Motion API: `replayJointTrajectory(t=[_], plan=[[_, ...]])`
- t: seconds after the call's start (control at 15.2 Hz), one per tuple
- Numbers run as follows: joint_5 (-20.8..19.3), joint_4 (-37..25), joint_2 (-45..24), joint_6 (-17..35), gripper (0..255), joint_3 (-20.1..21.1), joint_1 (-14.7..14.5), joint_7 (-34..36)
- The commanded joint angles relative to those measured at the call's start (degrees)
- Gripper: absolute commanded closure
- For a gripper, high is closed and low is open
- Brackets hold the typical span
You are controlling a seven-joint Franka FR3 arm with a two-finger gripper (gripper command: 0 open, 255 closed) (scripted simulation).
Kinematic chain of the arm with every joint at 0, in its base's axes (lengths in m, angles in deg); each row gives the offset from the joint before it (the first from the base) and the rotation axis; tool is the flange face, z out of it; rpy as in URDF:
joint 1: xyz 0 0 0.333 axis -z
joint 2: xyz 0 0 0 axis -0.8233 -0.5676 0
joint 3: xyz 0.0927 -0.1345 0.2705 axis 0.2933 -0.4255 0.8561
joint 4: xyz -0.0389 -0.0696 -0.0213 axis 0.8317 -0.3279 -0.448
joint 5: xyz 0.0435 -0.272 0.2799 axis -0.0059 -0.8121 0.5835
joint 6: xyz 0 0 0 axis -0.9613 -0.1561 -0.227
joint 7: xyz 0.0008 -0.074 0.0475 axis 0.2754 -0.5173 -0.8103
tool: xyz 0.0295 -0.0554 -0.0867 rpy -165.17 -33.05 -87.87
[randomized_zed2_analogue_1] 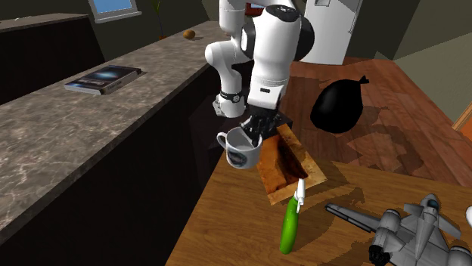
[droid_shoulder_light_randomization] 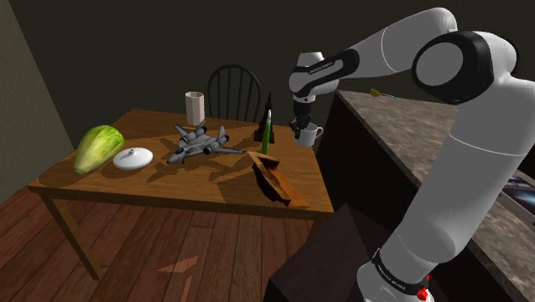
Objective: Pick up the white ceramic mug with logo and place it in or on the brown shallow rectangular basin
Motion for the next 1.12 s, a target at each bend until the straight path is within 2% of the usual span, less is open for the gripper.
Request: replayJointTrajectory(t=[0.0,0.79,1.06], plan=[[-0.5,2.1,2.2,-0.2,255,1.0,-1.4,2.7],[-0.7,9.3,9.4,-1.2,255,9.1,-9.8,19.2],[-0.6,10.7,8.6,1.0,255,9.6,-10.3,20.3]])
